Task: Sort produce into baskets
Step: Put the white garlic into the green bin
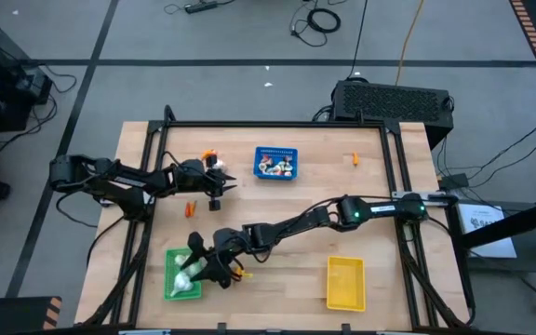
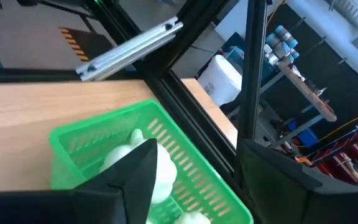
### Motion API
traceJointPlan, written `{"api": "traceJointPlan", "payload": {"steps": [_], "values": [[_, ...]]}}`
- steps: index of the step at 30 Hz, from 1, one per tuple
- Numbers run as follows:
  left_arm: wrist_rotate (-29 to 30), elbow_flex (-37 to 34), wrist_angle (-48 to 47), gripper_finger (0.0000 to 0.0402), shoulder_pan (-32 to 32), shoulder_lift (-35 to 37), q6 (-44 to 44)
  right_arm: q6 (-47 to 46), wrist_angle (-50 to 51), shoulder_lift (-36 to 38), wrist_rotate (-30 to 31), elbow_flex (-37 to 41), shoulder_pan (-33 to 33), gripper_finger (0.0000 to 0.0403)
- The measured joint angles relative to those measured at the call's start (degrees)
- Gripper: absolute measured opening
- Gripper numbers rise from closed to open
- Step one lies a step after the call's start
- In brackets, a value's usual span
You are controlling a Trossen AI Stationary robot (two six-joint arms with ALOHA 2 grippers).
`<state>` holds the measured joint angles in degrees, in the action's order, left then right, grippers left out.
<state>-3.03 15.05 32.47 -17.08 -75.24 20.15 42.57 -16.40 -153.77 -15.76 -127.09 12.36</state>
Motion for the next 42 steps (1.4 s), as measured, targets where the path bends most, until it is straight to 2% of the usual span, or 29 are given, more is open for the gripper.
{"api": "traceJointPlan", "payload": {"steps": [4, 12, 16, 22, 25, 27, 29, 42], "values": [[0.0, 0.0, -0.01, 0.0111, -0.02, 0.0, 0.23, 0.08, 3.1, 0.42, 2.19, 0.0, 0.0, 0.0236], [0.07, 0.0, -0.24, 0.0111, -0.02, 0.01, 0.59, -7.67, 33.72, 9.7, 22.43, -0.01, 2.22, 0.024], [0.09, 0.0, -0.13, 0.0111, -0.03, 0.0, 1.61, -16.19, 49.1, 14.09, 31.7, -0.02, 3.54, 0.024], [0.12, 0.0, 0.08, 0.0111, -0.04, 0.0, 1.59, -44.17, 69.91, 17.94, 31.75, -0.09, 2.39, 0.024], [0.15, 0.0, 0.09, 0.0111, -0.05, 0.0, 1.33, -57.43, 77.36, 17.72, 28.76, -0.02, 1.7, 0.024], [0.22, 0.0, 0.11, 0.0111, -0.07, 0.0, 1.33, -62.16, 79.57, 17.32, 25.93, 0.02, 1.19, 0.024], [0.24, 0.0, 0.13, 0.0111, -0.07, 0.0, 1.29, -63.24, 79.3, 17.15, 24.33, 0.02, 1.01, 0.024], [0.27, 0.0, 0.02, 0.0111, -0.07, 0.0, 1.19, -64.2, 80.46, 14.14, 23.79, 0.0, -2.15, 0.024]]}}
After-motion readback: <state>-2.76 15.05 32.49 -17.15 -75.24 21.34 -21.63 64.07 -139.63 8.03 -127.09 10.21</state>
